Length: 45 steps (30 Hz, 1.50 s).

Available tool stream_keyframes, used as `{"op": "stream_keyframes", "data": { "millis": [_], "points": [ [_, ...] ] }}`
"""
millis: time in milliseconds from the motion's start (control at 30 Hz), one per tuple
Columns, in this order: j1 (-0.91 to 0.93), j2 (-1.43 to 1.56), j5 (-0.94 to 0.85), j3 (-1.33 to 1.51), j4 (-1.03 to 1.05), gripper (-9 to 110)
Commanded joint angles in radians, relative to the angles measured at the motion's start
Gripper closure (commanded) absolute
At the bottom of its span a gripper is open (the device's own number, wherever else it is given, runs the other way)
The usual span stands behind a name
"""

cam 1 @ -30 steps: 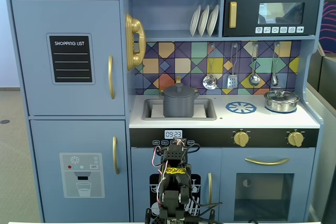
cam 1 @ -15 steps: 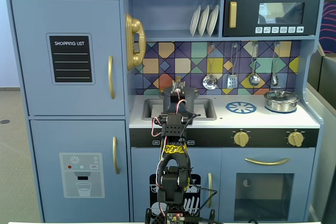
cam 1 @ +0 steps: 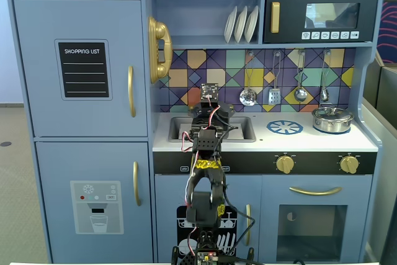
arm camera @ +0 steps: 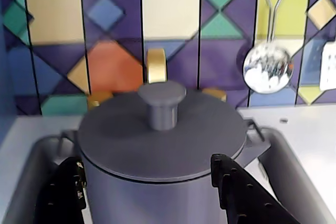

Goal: Take off the lid from the gray recipient and place it on the counter

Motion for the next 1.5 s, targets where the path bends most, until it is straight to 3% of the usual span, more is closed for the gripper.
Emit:
{"op": "stream_keyframes", "data": {
  "millis": [0,167,967,1467],
  "points": [
    [-0.008,-0.063,-0.009,-0.061,-0.120,80],
    [-0.002,-0.184,-0.011,-0.086,-0.249,81],
    [-0.021,-0.466,-0.038,-0.290,-0.244,85],
    [-0.015,-0.612,-0.029,-0.339,-0.348,89]
  ]
}}
